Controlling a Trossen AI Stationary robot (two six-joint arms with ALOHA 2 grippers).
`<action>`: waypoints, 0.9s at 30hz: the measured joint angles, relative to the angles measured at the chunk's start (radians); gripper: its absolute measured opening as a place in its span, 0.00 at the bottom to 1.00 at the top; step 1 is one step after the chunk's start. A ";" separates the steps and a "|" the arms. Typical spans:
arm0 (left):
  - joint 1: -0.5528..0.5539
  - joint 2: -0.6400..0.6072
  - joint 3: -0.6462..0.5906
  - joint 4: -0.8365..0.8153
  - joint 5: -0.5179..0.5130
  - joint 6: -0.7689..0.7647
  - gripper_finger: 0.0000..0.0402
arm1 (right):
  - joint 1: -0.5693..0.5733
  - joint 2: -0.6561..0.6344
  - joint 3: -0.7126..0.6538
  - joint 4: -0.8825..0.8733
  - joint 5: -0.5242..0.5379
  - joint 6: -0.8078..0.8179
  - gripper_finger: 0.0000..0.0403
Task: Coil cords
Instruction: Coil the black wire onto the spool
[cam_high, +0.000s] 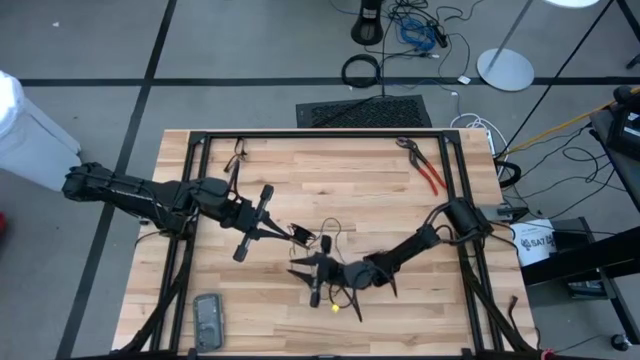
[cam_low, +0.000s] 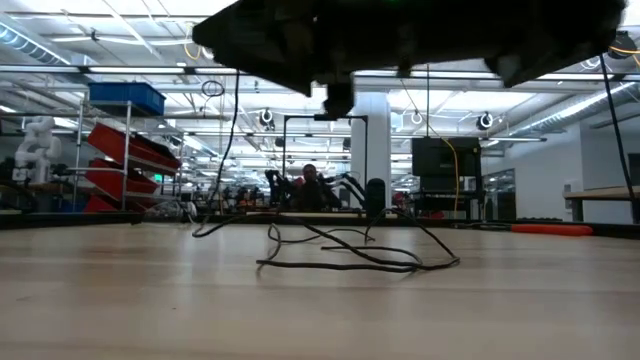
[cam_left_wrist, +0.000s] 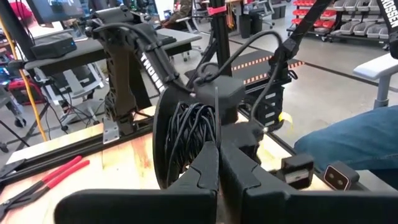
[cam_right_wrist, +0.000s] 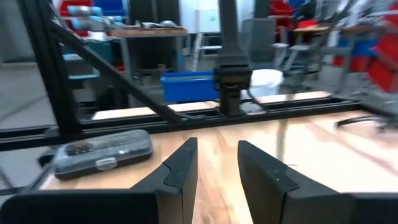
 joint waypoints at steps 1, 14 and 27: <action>0.000 0.000 0.000 -0.004 0.000 0.000 0.00 | 0.013 -0.001 0.000 0.000 0.038 -0.015 0.25; 0.000 0.000 0.000 -0.011 -0.014 0.000 0.00 | 0.023 -0.003 0.000 -0.008 0.247 -0.093 0.25; 0.000 0.000 0.000 -0.011 -0.023 0.001 0.00 | -0.020 -0.003 0.000 -0.015 0.140 -0.087 0.25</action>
